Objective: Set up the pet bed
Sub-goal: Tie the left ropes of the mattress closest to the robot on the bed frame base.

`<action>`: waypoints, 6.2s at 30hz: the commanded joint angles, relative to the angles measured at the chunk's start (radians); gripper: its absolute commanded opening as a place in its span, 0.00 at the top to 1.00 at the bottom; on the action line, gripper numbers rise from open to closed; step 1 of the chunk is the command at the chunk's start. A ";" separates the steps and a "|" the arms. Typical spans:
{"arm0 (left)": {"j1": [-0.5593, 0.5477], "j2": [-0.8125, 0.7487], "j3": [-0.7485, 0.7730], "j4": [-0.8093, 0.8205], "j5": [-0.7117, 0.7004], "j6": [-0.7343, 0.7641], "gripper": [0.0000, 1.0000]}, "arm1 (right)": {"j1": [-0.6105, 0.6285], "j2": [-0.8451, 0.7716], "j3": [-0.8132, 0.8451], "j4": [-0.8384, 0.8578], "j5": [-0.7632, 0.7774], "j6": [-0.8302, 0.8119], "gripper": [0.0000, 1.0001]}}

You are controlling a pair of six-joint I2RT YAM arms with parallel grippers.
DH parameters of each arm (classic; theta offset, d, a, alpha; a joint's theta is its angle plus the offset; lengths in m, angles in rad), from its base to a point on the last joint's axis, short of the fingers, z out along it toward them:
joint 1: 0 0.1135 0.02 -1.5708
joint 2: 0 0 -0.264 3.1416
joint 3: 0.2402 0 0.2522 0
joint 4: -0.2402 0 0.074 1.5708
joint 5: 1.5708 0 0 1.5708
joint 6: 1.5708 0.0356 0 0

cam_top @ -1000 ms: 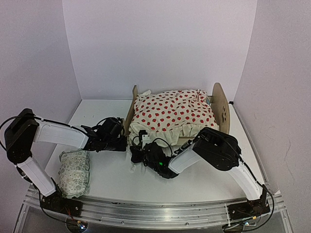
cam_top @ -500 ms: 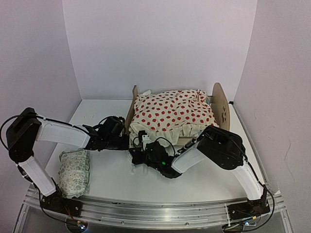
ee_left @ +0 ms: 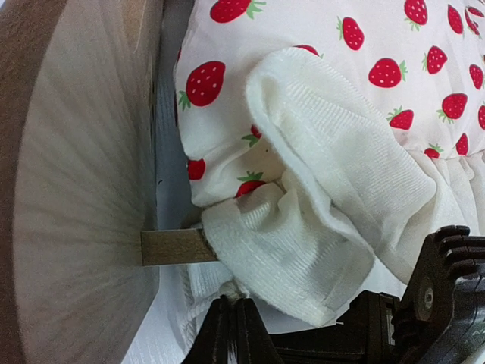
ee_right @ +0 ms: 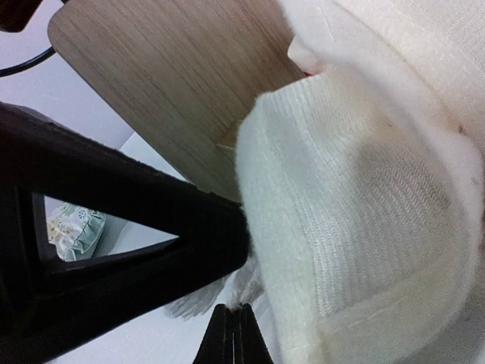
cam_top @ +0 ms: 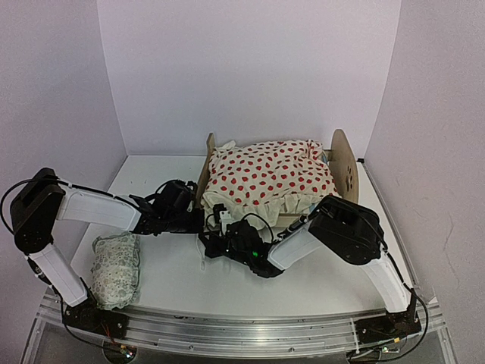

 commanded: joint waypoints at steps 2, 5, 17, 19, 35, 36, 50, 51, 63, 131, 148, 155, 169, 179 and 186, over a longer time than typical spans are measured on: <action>0.005 0.007 0.044 0.000 0.001 -0.007 0.83 | -0.002 -0.069 0.003 -0.001 -0.010 -0.008 1.00; 0.005 0.001 0.037 0.004 0.005 -0.003 0.76 | -0.005 -0.069 0.000 -0.001 -0.008 -0.007 1.00; 0.010 0.034 0.049 0.007 0.006 -0.012 0.76 | -0.013 -0.076 0.000 0.001 -0.016 -0.009 1.00; 0.014 0.042 0.052 0.009 0.009 -0.012 0.80 | -0.013 -0.079 0.002 0.001 -0.026 -0.013 1.00; 0.045 0.032 0.016 0.053 0.037 0.044 1.00 | -0.013 -0.088 0.002 0.000 -0.061 -0.023 0.97; 0.050 0.023 0.004 0.065 0.045 0.047 1.00 | -0.013 -0.091 -0.002 0.000 -0.060 -0.023 0.91; 0.156 -0.032 -0.093 0.206 0.273 0.101 1.00 | -0.058 -0.185 -0.154 0.003 -0.117 -0.009 0.58; 0.159 -0.032 -0.094 0.214 0.284 0.104 1.00 | -0.061 -0.185 -0.154 0.004 -0.113 -0.009 0.58; 0.195 -0.040 -0.108 0.234 0.366 0.141 1.00 | -0.071 -0.047 0.010 0.015 0.004 0.042 0.65; 0.102 -0.235 -0.135 -0.179 0.291 0.312 0.22 | -0.081 -0.034 0.215 -0.339 0.199 0.277 1.00; 0.029 -0.043 -0.121 -0.131 0.268 0.301 0.36 | -0.081 -0.042 0.239 -0.429 0.219 0.334 1.00; 0.018 0.062 -0.074 -0.110 0.265 0.313 0.61 | -0.080 -0.047 0.236 -0.433 0.219 0.340 1.00; 0.101 -0.068 -0.032 -0.268 0.188 0.222 1.00 | -0.080 -0.116 0.171 -0.516 0.261 0.350 1.00; 0.231 -0.081 0.156 -0.372 0.115 0.264 1.00 | -0.081 -0.134 0.145 -0.565 0.257 0.405 1.00; 0.292 -0.021 0.296 -0.429 0.052 0.302 1.00 | -0.081 -0.109 0.164 -0.577 0.214 0.455 1.00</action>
